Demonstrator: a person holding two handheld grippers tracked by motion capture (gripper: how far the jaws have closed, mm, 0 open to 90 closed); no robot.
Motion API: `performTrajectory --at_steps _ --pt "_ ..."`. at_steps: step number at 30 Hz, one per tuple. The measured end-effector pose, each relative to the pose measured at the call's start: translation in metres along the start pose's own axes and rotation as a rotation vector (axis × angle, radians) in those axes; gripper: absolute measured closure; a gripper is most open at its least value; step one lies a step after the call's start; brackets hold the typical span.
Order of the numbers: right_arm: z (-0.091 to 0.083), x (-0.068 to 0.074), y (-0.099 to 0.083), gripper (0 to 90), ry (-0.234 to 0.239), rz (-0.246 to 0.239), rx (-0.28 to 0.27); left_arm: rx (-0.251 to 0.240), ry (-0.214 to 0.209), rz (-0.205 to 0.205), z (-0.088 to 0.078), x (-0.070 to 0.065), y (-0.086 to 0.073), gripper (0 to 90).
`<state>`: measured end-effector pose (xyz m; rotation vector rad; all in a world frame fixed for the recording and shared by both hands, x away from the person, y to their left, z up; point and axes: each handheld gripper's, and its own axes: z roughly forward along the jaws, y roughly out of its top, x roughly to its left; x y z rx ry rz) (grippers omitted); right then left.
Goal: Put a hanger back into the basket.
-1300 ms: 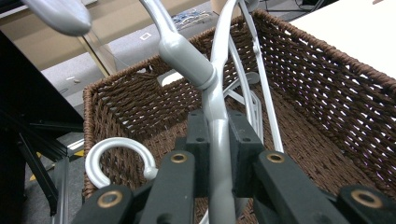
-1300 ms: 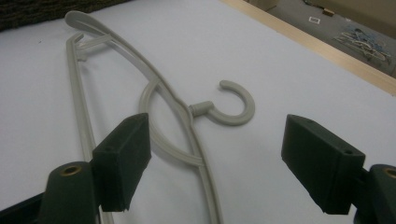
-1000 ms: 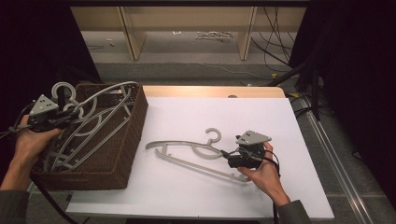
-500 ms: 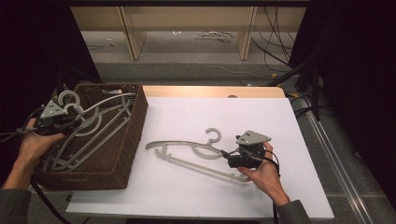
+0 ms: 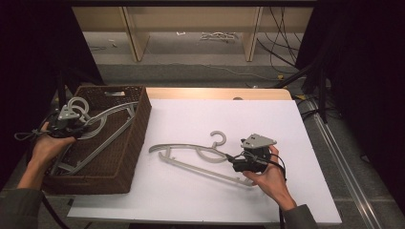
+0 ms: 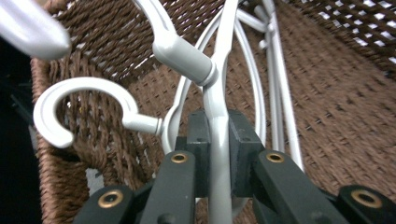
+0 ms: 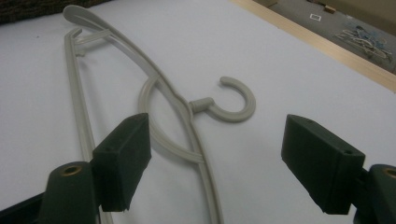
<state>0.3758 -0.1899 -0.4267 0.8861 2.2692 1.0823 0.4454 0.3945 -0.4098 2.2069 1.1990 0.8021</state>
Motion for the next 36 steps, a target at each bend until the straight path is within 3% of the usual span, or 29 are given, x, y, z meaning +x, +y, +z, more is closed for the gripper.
performTrajectory --at_steps 5,8,11,13,16,20,24,29,31,33,36 --pt "0.001 0.001 0.0 25.1 0.002 0.0 0.008 0.06 0.025 -0.008 0.008 0.002 -0.002 80.5" --pt "0.001 0.0 -0.001 25.1 0.002 -0.011 0.007 0.071 0.033 -0.026 0.011 0.003 -0.003 80.8" --pt "0.001 0.0 0.0 25.1 0.002 0.001 0.009 0.103 0.031 -0.003 0.015 0.002 -0.005 80.2" --pt "0.001 0.0 -0.001 25.1 0.004 -0.001 0.011 0.103 0.036 -0.01 0.015 0.003 -0.007 80.7" --pt "0.0 0.001 0.0 25.1 0.005 0.007 0.01 0.081 0.053 -0.048 0.013 0.006 -0.007 80.2" --pt "0.002 0.0 -0.001 25.1 0.005 -0.011 0.015 0.077 0.059 -0.061 0.008 0.009 -0.007 77.0" --pt "0.001 0.001 -0.001 25.1 0.004 0.005 0.015 0.044 0.063 -0.092 0.001 0.008 -0.005 72.4" --pt "0.001 0.001 -0.001 25.1 0.003 -0.002 0.008 -0.007 0.076 -0.168 -0.012 0.006 0.002 56.1" --pt "0.001 0.0 -0.001 25.1 0.001 -0.011 0.01 -0.021 0.074 -0.184 -0.018 0.005 0.005 50.2" --pt "0.001 0.001 0.0 25.1 0.006 0.008 0.013 -0.053 0.068 -0.206 -0.026 0.001 0.009 45.4" --pt "0.001 0.0 -0.001 25.1 0.003 -0.01 0.009 -0.09 0.057 -0.218 -0.036 -0.006 0.014 40.5"
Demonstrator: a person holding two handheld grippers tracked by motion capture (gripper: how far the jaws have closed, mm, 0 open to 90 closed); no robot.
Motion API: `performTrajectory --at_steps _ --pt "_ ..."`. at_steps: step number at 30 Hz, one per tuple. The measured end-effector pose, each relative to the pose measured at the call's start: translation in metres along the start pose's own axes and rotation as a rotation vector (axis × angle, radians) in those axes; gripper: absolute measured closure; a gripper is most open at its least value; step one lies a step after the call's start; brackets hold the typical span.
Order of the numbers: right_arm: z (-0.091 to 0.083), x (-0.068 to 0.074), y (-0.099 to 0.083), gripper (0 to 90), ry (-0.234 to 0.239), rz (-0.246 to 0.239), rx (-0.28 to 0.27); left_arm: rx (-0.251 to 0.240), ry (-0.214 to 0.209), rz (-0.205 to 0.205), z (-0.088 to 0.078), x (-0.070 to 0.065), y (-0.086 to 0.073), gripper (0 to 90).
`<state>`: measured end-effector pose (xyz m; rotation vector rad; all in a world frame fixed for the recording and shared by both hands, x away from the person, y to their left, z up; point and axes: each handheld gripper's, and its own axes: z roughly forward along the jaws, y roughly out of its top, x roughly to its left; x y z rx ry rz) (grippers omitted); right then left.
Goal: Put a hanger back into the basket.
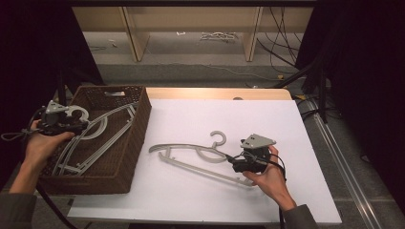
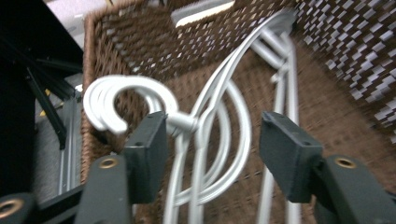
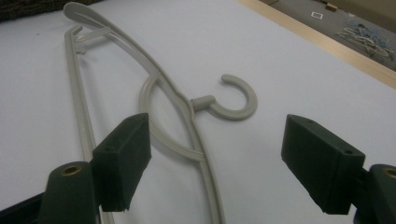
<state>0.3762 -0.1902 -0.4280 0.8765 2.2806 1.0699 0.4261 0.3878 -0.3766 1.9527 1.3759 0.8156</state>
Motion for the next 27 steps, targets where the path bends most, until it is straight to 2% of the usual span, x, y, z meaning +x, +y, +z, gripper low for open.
performTrajectory --at_steps 3,7,10,12,15,17,21,25,27 --pt "0.0 0.001 0.001 25.1 0.003 0.001 -0.006 -0.059 -0.038 -0.025 -0.011 -0.012 0.004 36.9" --pt "0.0 0.001 0.001 25.1 0.002 0.008 -0.001 -0.119 -0.093 -0.032 -0.023 -0.034 0.01 34.5" --pt "0.001 0.001 0.0 25.1 0.0 -0.004 0.0 -0.162 -0.139 -0.052 -0.028 -0.049 0.013 32.4" --pt "0.001 0.002 0.001 25.1 0.003 0.007 -0.003 -0.182 -0.162 -0.057 -0.03 -0.058 0.014 30.8" --pt "0.002 0.001 0.0 25.1 0.008 -0.001 0.002 -0.209 -0.21 -0.056 -0.032 -0.077 0.017 29.1" --pt "0.002 0.001 0.0 25.0 0.005 0.012 0.002 -0.231 -0.232 -0.047 -0.034 -0.09 0.018 28.5" --pt "0.001 0.002 0.001 25.0 0.003 0.008 -0.003 -0.25 -0.289 -0.023 -0.035 -0.115 0.02 25.3" --pt "0.002 0.001 0.001 25.1 0.016 -0.003 -0.01 -0.266 -0.329 -0.007 -0.035 -0.135 0.02 23.6" --pt "0.002 0.001 0.0 25.0 0.007 0.008 -0.001 -0.275 -0.344 0.003 -0.035 -0.143 0.02 23.6"
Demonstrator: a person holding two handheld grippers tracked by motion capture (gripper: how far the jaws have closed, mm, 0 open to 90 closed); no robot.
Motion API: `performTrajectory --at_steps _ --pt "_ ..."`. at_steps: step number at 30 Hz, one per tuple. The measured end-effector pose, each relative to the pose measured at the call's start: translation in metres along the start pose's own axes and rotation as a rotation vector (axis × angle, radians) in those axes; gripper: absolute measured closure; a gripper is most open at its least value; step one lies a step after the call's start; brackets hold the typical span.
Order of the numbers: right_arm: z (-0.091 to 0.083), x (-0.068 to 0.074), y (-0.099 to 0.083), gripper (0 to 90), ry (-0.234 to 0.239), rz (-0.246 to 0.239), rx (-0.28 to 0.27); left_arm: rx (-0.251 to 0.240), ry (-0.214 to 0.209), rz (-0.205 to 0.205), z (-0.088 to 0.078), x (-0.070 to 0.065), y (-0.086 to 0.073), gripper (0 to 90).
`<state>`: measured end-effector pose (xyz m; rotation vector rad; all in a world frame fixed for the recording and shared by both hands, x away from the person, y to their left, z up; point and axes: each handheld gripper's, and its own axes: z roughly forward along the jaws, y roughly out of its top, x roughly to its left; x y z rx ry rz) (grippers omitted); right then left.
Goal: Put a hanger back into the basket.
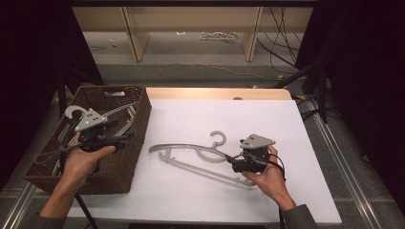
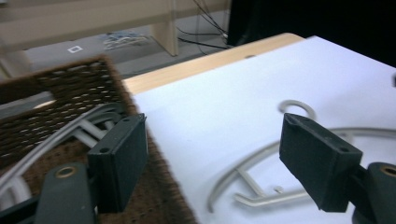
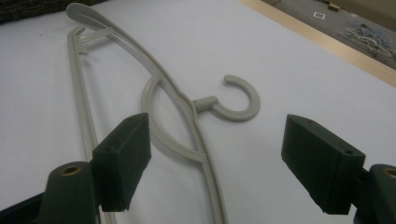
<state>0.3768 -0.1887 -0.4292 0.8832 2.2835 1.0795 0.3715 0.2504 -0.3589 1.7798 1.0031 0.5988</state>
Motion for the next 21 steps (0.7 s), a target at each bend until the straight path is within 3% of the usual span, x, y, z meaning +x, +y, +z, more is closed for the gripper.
performTrajectory --at_steps 11,14,21 --pt "0.001 0.001 0.0 24.9 0.018 0.003 -0.005 -0.045 -0.134 0.052 0.019 -0.048 -0.015 22.4" --pt "0.001 0.0 -0.001 24.9 0.019 0.002 0.002 -0.044 -0.142 0.077 0.024 -0.058 -0.024 20.3" --pt "-0.002 0.001 -0.002 24.8 0.01 0.02 0.003 -0.068 -0.172 0.048 0.023 -0.066 -0.038 19.4"
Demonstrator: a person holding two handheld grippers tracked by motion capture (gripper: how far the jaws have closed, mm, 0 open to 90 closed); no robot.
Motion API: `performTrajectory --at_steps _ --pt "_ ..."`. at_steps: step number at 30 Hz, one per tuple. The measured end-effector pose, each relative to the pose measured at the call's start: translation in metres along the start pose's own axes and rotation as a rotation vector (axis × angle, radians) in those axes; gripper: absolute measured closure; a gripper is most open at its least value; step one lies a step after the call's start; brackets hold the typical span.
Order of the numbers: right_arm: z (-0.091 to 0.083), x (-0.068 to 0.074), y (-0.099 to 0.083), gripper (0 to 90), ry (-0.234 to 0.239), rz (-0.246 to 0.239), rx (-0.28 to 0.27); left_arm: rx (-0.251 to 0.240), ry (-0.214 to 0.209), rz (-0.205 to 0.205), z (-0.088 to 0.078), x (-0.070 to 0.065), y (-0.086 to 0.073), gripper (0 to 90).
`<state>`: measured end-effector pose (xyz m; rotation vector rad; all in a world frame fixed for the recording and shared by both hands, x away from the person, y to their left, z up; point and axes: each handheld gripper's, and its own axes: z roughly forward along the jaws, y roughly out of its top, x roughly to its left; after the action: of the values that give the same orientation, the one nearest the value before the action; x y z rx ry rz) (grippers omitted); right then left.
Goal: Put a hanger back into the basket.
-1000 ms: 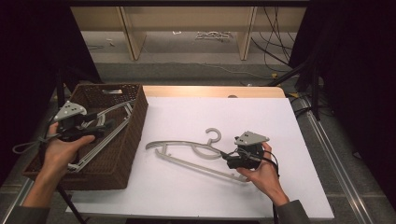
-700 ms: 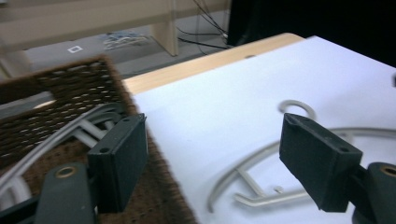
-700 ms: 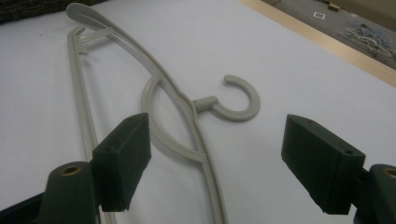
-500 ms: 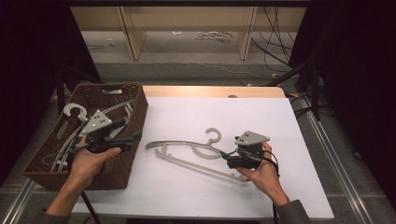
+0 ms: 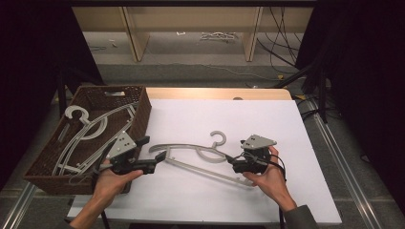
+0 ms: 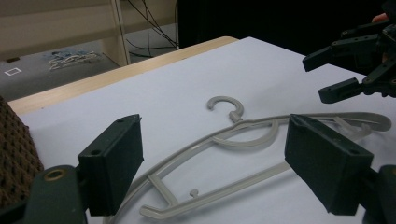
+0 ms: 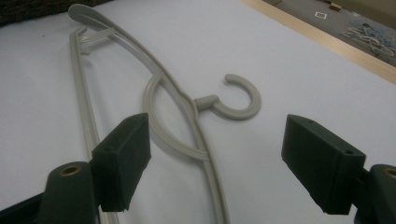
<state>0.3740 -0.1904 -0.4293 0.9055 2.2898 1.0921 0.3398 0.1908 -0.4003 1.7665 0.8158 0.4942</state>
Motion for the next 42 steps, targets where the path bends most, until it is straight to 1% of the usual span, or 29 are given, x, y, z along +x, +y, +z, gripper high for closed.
performTrajectory --at_steps 3,5,6,7,8,9,10,12,15,17,18,19,20,21,22,24,26,30,32,33,34,35,36,37,38,39,40,41,42 --pt "0.0 0.0 0.0 24.8 -0.002 -0.001 0.0 -0.011 0.021 0.004 -0.003 -0.003 -0.003 19.4" --pt "0.001 0.001 0.0 24.8 -0.001 -0.007 -0.002 -0.02 0.033 0.035 -0.003 -0.008 -0.009 19.5" --pt "0.001 0.0 0.0 24.9 0.003 -0.02 -0.002 -0.012 0.033 0.046 -0.004 -0.011 -0.012 19.6" --pt "0.001 0.002 0.0 24.8 0.01 -0.01 0.008 -0.008 0.02 0.052 -0.004 -0.014 -0.015 19.6" --pt "0.002 0.001 0.0 24.8 0.003 -0.026 -0.006 -0.007 0.013 0.052 -0.004 -0.015 -0.016 19.5" --pt "0.001 0.001 0.0 24.9 0.002 -0.026 -0.005 -0.004 0.01 0.064 -0.004 -0.017 -0.018 19.4" --pt "0.001 0.001 0.0 24.9 0.004 -0.016 0.001 -0.002 0.016 0.071 -0.004 -0.018 -0.018 19.4" --pt "0.002 0.001 0.0 24.9 0.0 -0.023 -0.001 -0.004 0.016 0.079 -0.003 -0.021 -0.021 19.4" --pt "0.002 0.001 -0.001 25.2 0.009 -0.006 0.018 0.005 0.005 0.081 -0.001 -0.025 -0.026 19.3" --pt "0.002 0.001 -0.001 25.4 0.007 -0.008 0.024 0.002 0.001 0.084 -0.001 -0.026 -0.028 19.3" --pt "0.003 0.001 -0.001 25.5 0.017 -0.018 0.027 -0.003 0.009 0.086 -0.001 -0.026 -0.029 19.3" --pt "0.004 0.001 -0.001 25.5 0.016 -0.021 0.033 -0.007 0.014 0.082 -0.001 -0.025 -0.03 19.4" --pt "0.005 0.001 -0.001 25.5 0.02 -0.029 0.035 -0.002 0.017 0.063 0.0 -0.026 -0.032 19.4" --pt "0.006 0.002 -0.001 25.5 0.025 -0.026 0.052 -0.005 0.011 0.061 0.001 -0.026 -0.034 19.4" --pt "0.007 0.003 -0.001 25.5 0.027 -0.019 0.066 0.002 0.016 0.067 0.0 -0.027 -0.035 19.4" --pt "0.01 0.002 -0.002 25.5 0.042 -0.036 0.087 0.008 0.01 0.071 0.001 -0.028 -0.036 19.4" --pt "0.013 0.002 -0.002 25.5 0.05 -0.036 0.117 0.011 0.005 0.077 0.002 -0.03 -0.036 19.4" --pt "0.022 0.001 -0.003 26.5 0.056 -0.038 0.146 0.008 -0.003 0.085 0.002 -0.03 -0.036 19.4" --pt "0.027 -0.002 -0.004 27.0 0.066 -0.065 0.145 0.01 -0.004 0.085 0.002 -0.029 -0.036 19.3" --pt "0.027 -0.001 -0.004 27.4 0.062 -0.041 0.164 0.012 -0.004 0.082 0.003 -0.028 -0.036 19.3" --pt "0.029 -0.001 -0.004 27.9 0.065 -0.046 0.173 0.009 -0.005 0.076 0.004 -0.028 -0.037 19.3" --pt "0.032 -0.001 -0.005 28.7 0.058 -0.048 0.163 0.014 -0.005 0.075 0.004 -0.028 -0.037 19.3" --pt "0.033 -0.002 -0.005 29.6 0.058 -0.051 0.171 0.016 -0.006 0.077 0.004 -0.028 -0.037 19.3" --pt "0.035 -0.003 -0.006 30.3 0.063 -0.053 0.176 0.017 -0.01 0.065 0.005 -0.029 -0.037 19.3" --pt "0.037 -0.004 -0.006 31.2 0.071 -0.052 0.183 0.017 -0.011 0.07 0.005 -0.029 -0.037 19.3" --pt "0.038 -0.007 -0.006 32.2 0.089 -0.067 0.199 0.015 -0.01 0.08 0.005 -0.029 -0.036 19.3" --pt "0.038 -0.006 -0.006 32.9 0.085 -0.038 0.228 0.015 -0.012 0.079 0.005 -0.029 -0.036 19.3" --pt "0.04 -0.008 -0.007 34.1 0.083 -0.05 0.23 0.014 -0.016 0.078 0.006 -0.029 -0.037 19.3" --pt "0.042 -0.008 -0.008 35.6 0.083 -0.035 0.237 0.018 -0.016 0.077 0.006 -0.028 -0.037 19.3"
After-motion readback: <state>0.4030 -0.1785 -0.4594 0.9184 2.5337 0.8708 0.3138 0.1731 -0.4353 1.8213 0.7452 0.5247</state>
